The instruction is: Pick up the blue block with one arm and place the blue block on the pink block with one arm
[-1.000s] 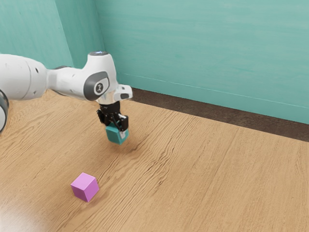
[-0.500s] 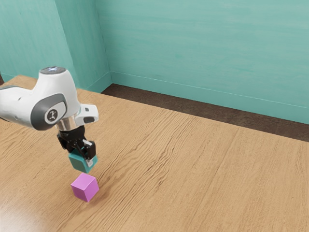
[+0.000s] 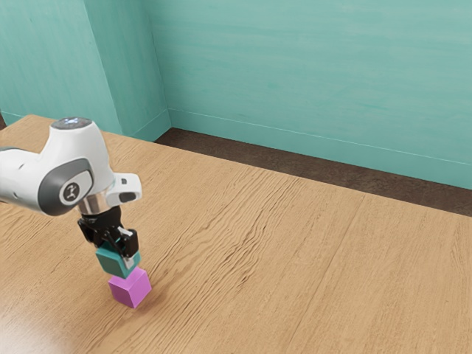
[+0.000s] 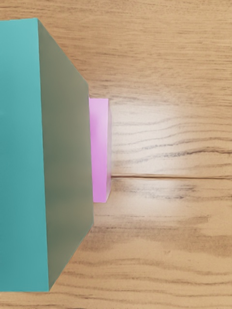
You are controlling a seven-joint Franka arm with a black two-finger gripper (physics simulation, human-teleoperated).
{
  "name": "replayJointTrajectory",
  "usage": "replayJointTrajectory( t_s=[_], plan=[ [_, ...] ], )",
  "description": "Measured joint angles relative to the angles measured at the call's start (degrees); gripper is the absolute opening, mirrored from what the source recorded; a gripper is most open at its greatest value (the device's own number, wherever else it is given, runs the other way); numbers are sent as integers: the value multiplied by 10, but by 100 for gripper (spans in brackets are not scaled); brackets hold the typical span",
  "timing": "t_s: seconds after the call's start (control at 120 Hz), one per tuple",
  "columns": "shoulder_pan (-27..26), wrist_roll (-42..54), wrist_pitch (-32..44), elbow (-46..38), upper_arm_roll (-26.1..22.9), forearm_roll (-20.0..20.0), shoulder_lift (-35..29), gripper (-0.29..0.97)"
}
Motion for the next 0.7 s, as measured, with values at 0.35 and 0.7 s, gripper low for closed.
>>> replayJointTrajectory(
  t_s=[0.35, 0.7],
  plan=[
    [0, 28, -12, 1, 3, -3, -4, 57],
    [1, 24, -262, 492, 31, -39, 120, 66]
  ],
)
